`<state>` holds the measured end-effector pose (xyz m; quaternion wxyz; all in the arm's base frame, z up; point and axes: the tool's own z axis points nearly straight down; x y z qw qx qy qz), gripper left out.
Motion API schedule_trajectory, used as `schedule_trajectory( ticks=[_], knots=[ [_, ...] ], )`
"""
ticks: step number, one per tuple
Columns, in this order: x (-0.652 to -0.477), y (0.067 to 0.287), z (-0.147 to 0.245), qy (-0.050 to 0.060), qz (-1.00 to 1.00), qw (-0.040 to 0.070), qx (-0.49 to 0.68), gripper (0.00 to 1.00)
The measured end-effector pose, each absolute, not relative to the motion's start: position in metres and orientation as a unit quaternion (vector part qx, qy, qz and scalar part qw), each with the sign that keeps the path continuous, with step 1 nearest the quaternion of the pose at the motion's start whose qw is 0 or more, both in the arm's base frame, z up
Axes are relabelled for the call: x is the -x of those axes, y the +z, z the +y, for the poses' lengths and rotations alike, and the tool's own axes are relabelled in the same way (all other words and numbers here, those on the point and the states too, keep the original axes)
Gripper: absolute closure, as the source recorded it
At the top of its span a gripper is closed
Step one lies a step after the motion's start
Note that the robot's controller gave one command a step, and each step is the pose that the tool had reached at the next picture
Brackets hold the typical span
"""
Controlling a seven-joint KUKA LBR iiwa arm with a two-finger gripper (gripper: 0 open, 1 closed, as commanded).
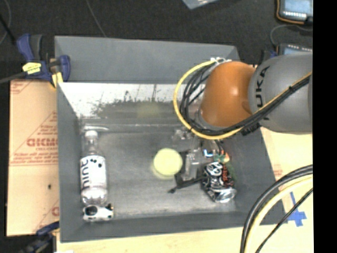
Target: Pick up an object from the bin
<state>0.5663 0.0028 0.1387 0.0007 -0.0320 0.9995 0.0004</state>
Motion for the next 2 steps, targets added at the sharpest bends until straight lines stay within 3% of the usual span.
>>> schedule_trajectory(
  ticks=[1,2],
  knots=[
    [-0.568,0.109,-0.006,0.0,1.0,0.004,-0.002,0.0],
    [-0.558,0.083,-0.015,0.001,0.997,0.003,-0.077,0.0]
  ],
)
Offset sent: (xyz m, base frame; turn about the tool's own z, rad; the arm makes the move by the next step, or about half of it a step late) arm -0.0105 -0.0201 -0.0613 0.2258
